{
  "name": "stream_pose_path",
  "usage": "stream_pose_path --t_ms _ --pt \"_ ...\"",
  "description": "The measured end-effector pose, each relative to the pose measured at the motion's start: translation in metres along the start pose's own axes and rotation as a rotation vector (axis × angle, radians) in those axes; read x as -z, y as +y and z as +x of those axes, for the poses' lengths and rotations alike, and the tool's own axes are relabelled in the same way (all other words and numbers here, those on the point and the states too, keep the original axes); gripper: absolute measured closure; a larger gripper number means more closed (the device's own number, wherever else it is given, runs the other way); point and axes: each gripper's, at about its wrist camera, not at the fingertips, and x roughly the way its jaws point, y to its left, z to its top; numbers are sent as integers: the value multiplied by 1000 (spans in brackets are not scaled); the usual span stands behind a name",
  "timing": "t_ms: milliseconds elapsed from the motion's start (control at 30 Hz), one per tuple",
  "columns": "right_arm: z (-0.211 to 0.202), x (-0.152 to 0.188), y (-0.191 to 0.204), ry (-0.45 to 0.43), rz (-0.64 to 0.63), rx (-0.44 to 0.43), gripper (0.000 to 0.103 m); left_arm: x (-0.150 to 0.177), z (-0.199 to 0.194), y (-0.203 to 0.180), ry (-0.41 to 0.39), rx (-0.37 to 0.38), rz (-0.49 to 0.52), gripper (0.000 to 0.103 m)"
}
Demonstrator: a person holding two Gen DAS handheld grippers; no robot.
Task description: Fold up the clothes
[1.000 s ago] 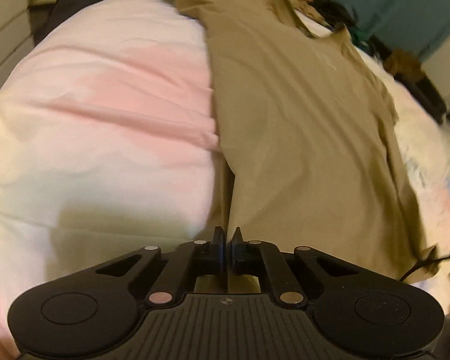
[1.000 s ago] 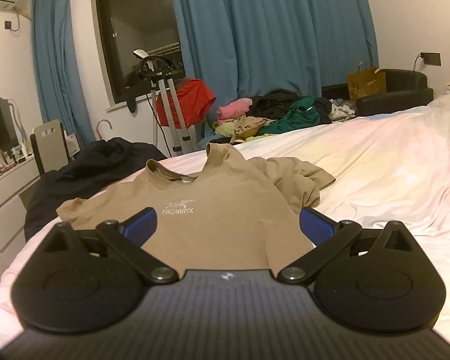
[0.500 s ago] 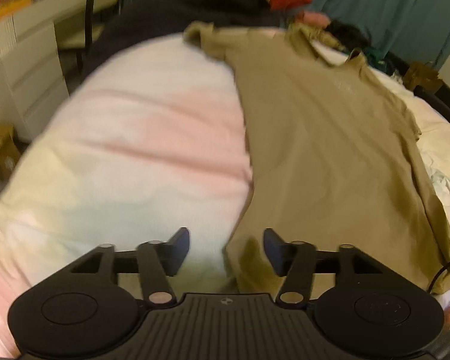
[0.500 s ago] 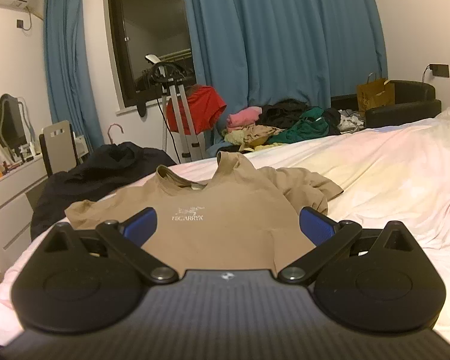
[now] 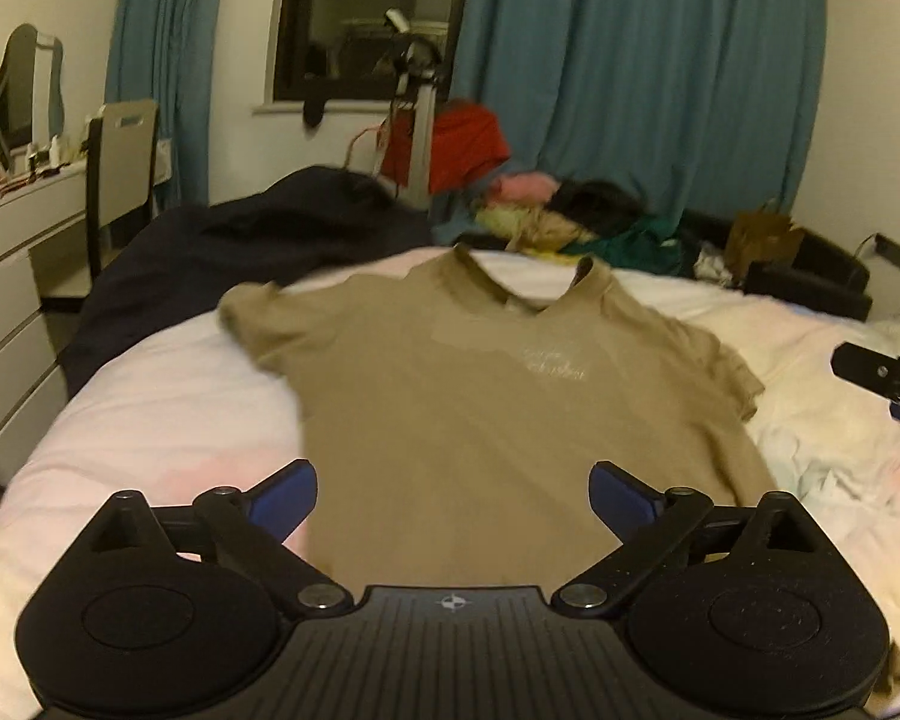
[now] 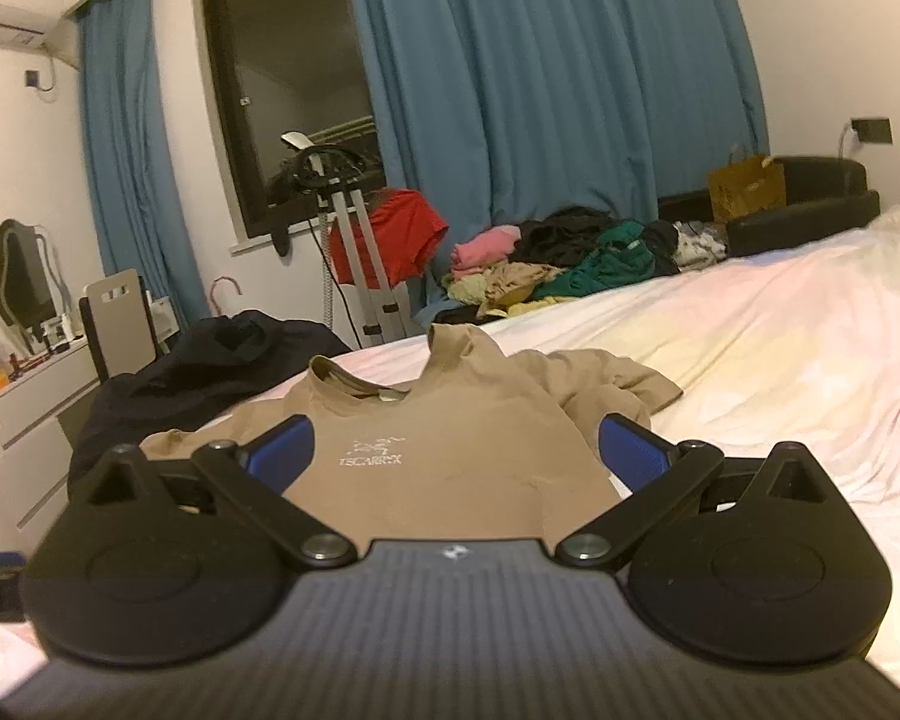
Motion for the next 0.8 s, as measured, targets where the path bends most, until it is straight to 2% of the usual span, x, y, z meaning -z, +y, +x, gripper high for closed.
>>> stream_pose_path --t_ms 100,233,367,400,433,467,500,533,633,733,800 --pt "6 -5 -11 11 36 2 0 3 22 -13 -27 6 1 4" --pt "36 -31 -48 34 123 -7 0 19 38 -6 -7 32 9 4" --pt "106 -37 -106 90 246 63 2 22 50 10 16 0 1 4" --pt "128 -34 -122 111 276 80 4 22 52 15 20 -11 -1 4" --pt "150 -30 -138 131 306 96 13 20 57 15 25 -27 -4 4" --pt "174 -24 -153 166 336 106 30 19 60 17 41 -40 -12 4" --pt "193 -19 -164 186 351 110 34 18 63 18 57 -53 -20 4" --pt "210 -13 -174 203 364 113 33 15 68 20 91 -72 -51 4" --pt "251 -1 -196 198 381 128 34 7 82 25 174 -53 -148 4" --pt "280 2 -207 186 381 105 36 1 97 23 187 -13 -180 4" --pt "298 3 -205 218 343 82 46 2 107 20 165 -4 -148 4"
